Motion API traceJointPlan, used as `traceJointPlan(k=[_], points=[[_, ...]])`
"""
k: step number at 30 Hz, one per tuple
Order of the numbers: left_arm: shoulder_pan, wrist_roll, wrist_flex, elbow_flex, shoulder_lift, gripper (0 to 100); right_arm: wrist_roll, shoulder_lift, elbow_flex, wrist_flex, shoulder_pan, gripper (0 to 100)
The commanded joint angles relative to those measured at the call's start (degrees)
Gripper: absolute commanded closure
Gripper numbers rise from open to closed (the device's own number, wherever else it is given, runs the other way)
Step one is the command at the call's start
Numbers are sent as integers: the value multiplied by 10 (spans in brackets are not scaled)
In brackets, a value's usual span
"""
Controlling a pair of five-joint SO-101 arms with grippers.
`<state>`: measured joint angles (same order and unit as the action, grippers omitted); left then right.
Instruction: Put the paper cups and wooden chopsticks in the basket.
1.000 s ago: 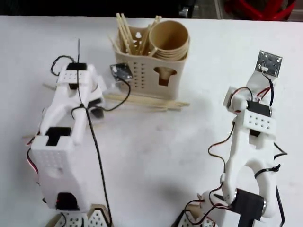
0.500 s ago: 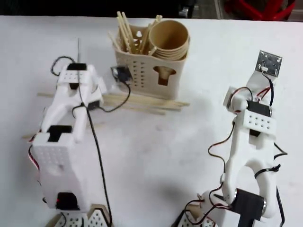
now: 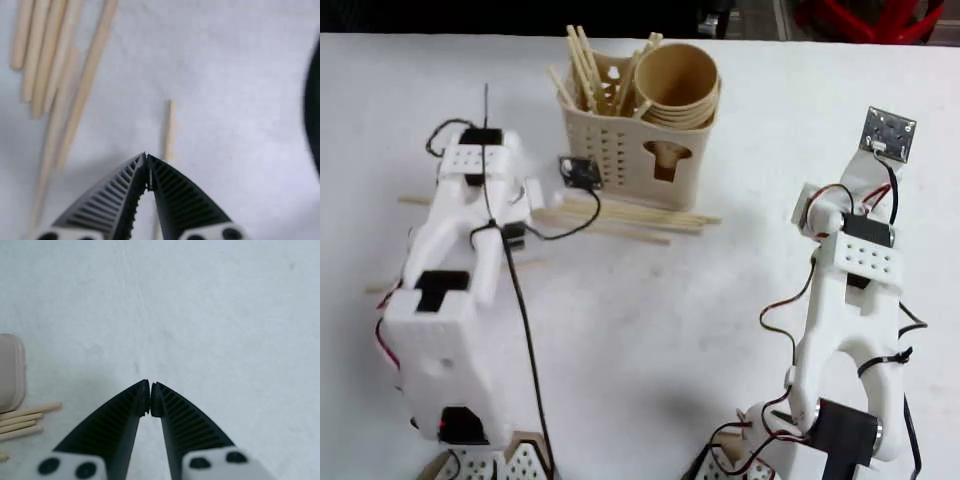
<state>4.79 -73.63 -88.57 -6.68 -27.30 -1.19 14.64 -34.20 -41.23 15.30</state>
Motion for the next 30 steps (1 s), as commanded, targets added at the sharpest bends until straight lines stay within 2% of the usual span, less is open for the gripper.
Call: traceJointPlan(k=[1,5,9,13,16,19,23,27,30], points=[[-5,-8,-63,-4,107,978,0,23,4,10,4,978],[12,-8,-105,-4,167,978,0,29,4,5,6,978],[55,-1,-109,9,230,978,0,57,11,-15,6,978],[99,47,-86,61,304,978,31,129,25,-71,-12,977],[134,122,-35,113,364,978,62,186,41,-117,-47,977],[180,232,30,171,424,977,113,233,68,-175,-116,977],[226,384,115,280,489,977,203,257,105,-257,-257,977],[257,486,201,408,538,977,263,240,133,-311,-412,977],[277,548,276,495,571,977,273,186,161,-319,-488,977]])
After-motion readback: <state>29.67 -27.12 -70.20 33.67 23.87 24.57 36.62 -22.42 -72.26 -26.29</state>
